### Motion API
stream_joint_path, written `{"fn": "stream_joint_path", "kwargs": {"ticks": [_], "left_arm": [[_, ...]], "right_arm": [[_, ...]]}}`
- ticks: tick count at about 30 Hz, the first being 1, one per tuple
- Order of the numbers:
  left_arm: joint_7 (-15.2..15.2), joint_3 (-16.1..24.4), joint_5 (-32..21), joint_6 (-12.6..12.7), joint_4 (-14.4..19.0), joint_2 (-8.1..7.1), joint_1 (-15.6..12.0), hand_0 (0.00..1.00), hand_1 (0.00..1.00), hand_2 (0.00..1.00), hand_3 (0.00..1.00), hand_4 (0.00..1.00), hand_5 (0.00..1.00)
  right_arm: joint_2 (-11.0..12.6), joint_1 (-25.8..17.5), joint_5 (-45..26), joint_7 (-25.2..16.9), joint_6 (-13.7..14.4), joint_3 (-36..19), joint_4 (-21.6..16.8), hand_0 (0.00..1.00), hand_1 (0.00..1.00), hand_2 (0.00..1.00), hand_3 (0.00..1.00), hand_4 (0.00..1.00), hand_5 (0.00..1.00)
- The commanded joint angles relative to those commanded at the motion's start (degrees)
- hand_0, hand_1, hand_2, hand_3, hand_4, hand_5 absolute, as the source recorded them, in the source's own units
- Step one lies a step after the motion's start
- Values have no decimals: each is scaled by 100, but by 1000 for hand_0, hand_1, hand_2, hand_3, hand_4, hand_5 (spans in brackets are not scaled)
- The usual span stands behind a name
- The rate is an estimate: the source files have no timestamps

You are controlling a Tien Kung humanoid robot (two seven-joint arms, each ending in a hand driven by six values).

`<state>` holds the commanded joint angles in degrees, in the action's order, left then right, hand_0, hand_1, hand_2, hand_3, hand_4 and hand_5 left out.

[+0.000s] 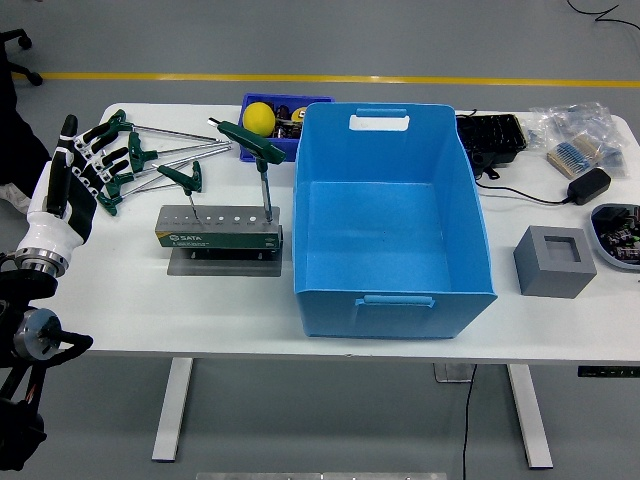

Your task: Lift tool from toolbox,place it in box,lift tool from toolbox,place it in box

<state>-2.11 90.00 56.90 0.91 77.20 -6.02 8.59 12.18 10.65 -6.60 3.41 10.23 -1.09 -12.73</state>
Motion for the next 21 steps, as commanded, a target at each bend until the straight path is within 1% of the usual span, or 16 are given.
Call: {"fn": "stream_joint_path", "kwargs": {"ticks": [21], "left_arm": [[6,-55,17,-10,-8,-27,30,760,749,821,773,921,910]], "right_arm": [[-14,2,34,5,9,-24,6,710,690,734,599,832,721]]}}
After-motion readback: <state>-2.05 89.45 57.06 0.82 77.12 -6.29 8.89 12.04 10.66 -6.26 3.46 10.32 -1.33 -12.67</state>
